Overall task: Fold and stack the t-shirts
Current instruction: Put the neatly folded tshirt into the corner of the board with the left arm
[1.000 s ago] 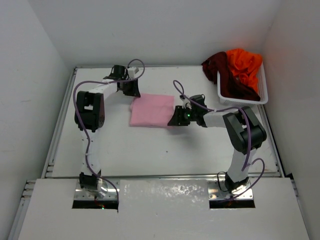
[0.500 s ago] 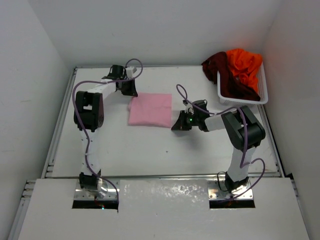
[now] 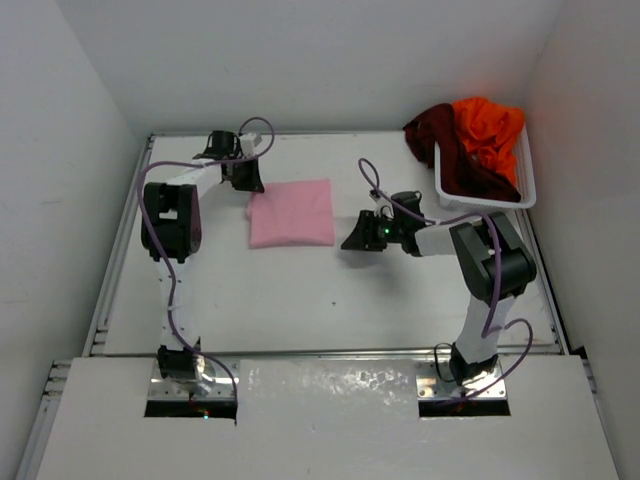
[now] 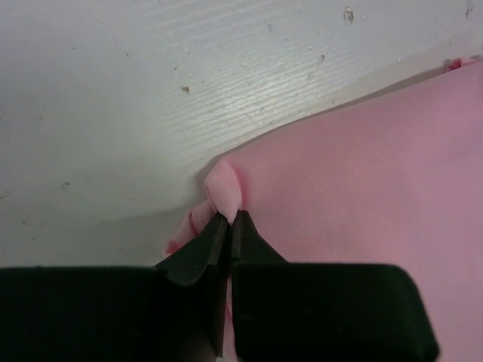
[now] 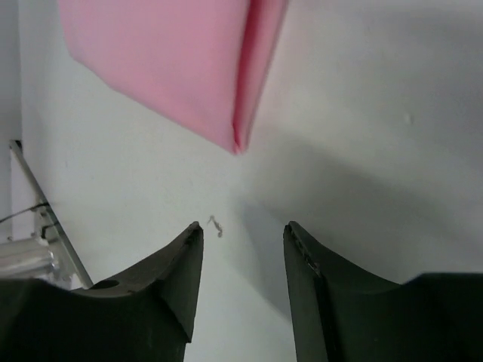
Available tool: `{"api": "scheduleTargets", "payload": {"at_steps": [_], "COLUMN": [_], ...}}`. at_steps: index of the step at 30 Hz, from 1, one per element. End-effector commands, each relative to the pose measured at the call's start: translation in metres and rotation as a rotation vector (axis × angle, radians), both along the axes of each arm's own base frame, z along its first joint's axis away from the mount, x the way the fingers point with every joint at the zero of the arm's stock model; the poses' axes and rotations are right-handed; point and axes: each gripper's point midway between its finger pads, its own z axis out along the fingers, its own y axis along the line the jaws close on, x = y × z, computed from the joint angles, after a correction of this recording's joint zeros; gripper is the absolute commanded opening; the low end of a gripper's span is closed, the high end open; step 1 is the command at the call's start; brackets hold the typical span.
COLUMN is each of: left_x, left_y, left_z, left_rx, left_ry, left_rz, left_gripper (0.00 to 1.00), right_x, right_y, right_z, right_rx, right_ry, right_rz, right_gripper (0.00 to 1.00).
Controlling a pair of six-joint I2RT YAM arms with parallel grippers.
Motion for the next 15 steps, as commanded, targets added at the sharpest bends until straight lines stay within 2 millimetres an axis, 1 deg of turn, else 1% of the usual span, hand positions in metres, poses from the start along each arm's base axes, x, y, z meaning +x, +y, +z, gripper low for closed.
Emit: {"api": "scheduleTargets", "payload": {"at_steps": [1, 4, 5, 6, 8, 9, 12, 15], "left_x": [0.000, -0.001, -0.001, -0.003, -0.002, -0.001, -0.001, -0.002], "left_y": [-0.007, -0.009, -0.010, -0.010, -0.009, -0.008, -0.008, -0.009], "left_z": [0.023, 0.021, 0.022, 0.021, 0.021, 0.023, 0.021, 0.017], "left_rx": [-0.026, -0.020, -0.020, -0.019, -0.012, -0.008, -0.009, -0.005], "left_ry": [-0.054, -0.049, -0.052, -0.048, -0.053, -0.059, -0.056, -0.050], "left_rz": [-0.041, -0.041, -0.042, -0.045, -0.040, -0.038, -0.039, -0.040], "left_gripper": [0.00, 0.00, 0.00, 0.00, 0.00, 0.00, 0.00, 0.00], "right_x": [0.039, 0.055, 0.064, 0.064, 0.068, 0.066, 0.066, 0.074], "right_y": [0.024, 0.034, 0.037, 0.040, 0.046, 0.048, 0.055, 0.059], "right_z": [0.030, 0.027, 0.031, 0.020, 0.018, 0.010, 0.004, 0.004], "right_rx": [0.060, 0.094, 0.120, 0.136, 0.159, 0.157, 0.155, 0.192], "right_ry": [-0.138, -0.108, -0.125, -0.082, -0.078, -0.053, -0.044, -0.046], "right_rz": [0.057, 0.026, 0.011, -0.010, -0.017, -0.018, -0.011, -0.036], "right_gripper": [0.48, 0.49, 0.49, 0.48, 0.48, 0.48, 0.47, 0.41]}}
